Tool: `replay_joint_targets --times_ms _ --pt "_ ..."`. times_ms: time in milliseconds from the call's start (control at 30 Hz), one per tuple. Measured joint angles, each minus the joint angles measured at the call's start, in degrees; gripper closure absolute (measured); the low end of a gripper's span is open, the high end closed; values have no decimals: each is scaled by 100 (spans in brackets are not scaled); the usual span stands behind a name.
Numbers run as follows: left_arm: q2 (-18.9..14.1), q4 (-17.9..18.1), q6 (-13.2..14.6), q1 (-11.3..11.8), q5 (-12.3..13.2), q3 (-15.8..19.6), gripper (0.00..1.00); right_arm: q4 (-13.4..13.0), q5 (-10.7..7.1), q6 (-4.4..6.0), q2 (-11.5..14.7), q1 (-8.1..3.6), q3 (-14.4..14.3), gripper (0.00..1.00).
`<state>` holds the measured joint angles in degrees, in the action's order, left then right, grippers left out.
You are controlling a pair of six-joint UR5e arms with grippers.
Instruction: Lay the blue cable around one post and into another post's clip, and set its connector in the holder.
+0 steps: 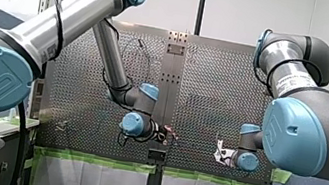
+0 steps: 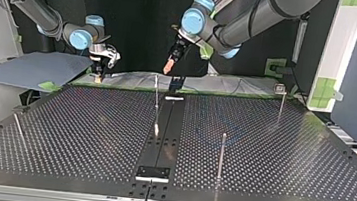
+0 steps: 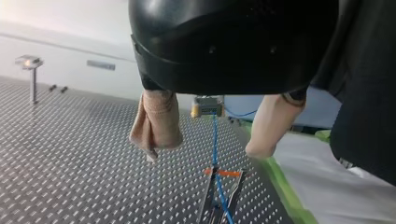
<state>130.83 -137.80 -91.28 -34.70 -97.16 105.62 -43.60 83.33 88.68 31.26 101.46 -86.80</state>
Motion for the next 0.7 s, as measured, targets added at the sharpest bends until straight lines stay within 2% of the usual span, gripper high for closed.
replay_joint_targets --times_ms 233,500,600,700 --pt "-393 -183 -377 74 -393 393 0 3 0 -1 -1 0 -3 99" --pt "-859 -258 -842 283 -860 860 0 -36 -116 166 0 -6 -1 99" --pt "-1056 -309 -1039 364 -1021 1057 0 -51 -135 193 0 -8 -2 99" --pt "-1254 -418 -1237 497 -1059 1199 0 -41 -144 191 0 -11 -1 99"
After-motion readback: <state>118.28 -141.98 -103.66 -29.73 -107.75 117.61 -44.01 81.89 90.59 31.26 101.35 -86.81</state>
